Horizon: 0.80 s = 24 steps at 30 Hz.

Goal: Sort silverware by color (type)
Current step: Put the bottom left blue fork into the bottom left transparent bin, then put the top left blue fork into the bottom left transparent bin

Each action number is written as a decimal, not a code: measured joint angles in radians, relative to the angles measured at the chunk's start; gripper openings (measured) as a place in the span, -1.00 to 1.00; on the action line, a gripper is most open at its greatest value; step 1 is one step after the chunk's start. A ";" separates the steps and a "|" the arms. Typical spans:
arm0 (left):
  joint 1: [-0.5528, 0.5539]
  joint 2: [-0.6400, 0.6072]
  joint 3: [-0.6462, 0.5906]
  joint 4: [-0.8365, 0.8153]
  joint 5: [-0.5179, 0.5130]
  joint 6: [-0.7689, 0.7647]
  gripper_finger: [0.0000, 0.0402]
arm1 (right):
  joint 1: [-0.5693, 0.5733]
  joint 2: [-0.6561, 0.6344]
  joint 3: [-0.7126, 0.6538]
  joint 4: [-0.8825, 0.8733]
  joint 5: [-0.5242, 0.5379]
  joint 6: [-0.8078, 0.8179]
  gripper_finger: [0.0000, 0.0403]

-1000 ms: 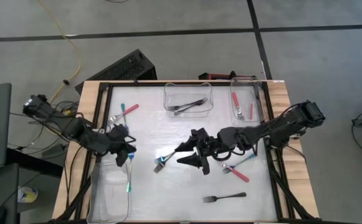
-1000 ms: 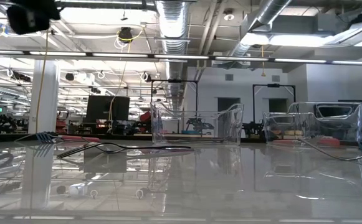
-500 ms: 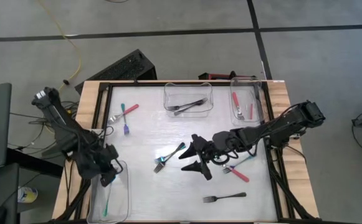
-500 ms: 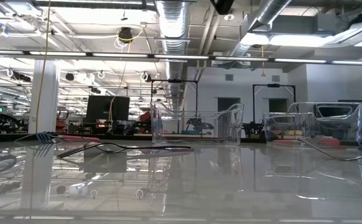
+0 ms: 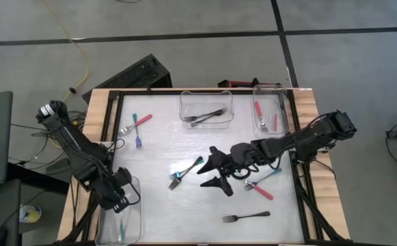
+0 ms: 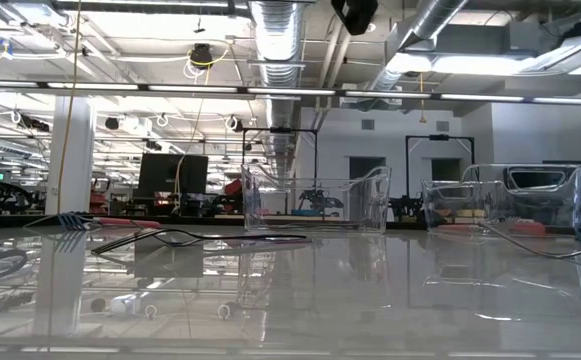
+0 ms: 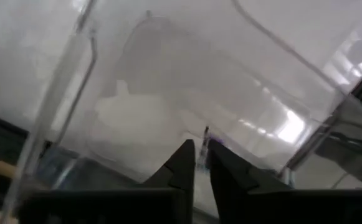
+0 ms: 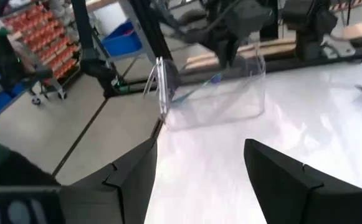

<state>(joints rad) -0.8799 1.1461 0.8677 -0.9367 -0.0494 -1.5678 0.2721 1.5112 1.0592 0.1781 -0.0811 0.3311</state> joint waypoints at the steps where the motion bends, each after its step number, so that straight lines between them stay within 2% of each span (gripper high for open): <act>1: 0.000 0.000 0.000 -0.005 -0.001 0.005 -0.78 | 0.000 0.000 0.000 -0.013 -0.001 0.000 0.31; 5: 0.021 -0.025 0.000 -0.009 -0.002 0.036 -0.58 | 0.007 0.000 0.000 -0.077 -0.003 0.001 0.31; 12: 0.111 -0.159 0.000 -0.018 0.094 0.062 -0.35 | 0.016 0.000 0.000 -0.100 -0.003 0.062 0.31; 14: 0.153 -0.212 0.000 0.018 0.044 0.075 -0.33 | 0.016 0.000 0.000 -0.099 -0.003 0.085 0.31; 16: 0.209 -0.257 0.001 0.067 -0.055 0.125 -0.33 | 0.015 0.000 0.000 -0.099 -0.003 0.101 0.31; 19: 0.344 -0.294 0.002 0.062 -0.185 0.242 -0.37 | 0.019 0.000 0.000 -0.097 -0.003 0.142 0.31; 24: 0.720 -0.236 0.002 -0.040 -0.219 0.479 -0.45 | 0.033 0.000 0.000 -0.096 -0.003 0.199 0.31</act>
<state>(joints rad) -0.1596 0.9098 0.8692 -0.9763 -0.2688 -1.0889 0.3053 1.5112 1.0592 0.0818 -0.0841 0.5304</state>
